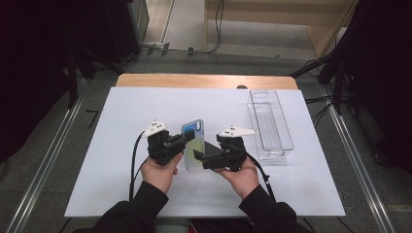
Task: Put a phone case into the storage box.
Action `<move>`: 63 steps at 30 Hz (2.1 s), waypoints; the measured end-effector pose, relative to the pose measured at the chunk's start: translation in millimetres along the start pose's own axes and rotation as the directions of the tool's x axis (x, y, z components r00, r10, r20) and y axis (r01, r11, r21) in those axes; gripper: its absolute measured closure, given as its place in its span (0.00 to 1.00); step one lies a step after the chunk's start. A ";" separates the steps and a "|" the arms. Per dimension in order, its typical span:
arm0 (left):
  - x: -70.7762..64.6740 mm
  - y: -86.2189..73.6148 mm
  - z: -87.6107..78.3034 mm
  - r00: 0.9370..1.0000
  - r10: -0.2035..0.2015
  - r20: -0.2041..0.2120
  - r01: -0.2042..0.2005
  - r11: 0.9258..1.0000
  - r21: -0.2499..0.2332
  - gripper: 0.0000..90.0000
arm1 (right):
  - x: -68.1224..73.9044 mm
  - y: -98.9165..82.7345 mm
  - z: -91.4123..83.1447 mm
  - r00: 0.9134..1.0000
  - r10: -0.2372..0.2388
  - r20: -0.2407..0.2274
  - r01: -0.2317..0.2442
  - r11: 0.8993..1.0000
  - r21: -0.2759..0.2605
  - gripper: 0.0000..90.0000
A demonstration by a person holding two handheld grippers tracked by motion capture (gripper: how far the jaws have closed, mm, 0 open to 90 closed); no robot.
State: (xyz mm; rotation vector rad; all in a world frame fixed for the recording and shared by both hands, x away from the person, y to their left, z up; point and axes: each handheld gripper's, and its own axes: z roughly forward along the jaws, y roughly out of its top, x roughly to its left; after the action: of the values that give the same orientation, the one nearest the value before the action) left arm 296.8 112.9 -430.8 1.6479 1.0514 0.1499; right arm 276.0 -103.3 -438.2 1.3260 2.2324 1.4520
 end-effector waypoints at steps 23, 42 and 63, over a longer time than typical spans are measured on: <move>-18.1 -7.3 6.6 0.999 0.024 0.034 -0.025 0.999 0.042 0.95 | 6.4 -1.4 13.5 1.000 0.008 -0.010 -0.008 1.000 0.020 0.13; -15.4 3.7 -0.8 0.996 -0.016 0.091 0.007 0.995 0.098 0.59 | -7.4 1.9 5.1 0.998 -0.044 0.055 0.043 0.999 0.022 0.16; 6.2 13.7 -14.2 0.979 -0.066 0.195 0.007 0.958 0.286 0.40 | -31.5 6.4 -1.9 0.996 -0.084 0.005 0.084 0.995 0.051 0.16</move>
State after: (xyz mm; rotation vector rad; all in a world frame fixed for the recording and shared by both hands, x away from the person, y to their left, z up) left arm 299.8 127.6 -416.6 1.8546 0.9790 -0.2003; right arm 297.3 -127.1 -441.7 1.2332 2.3049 1.3691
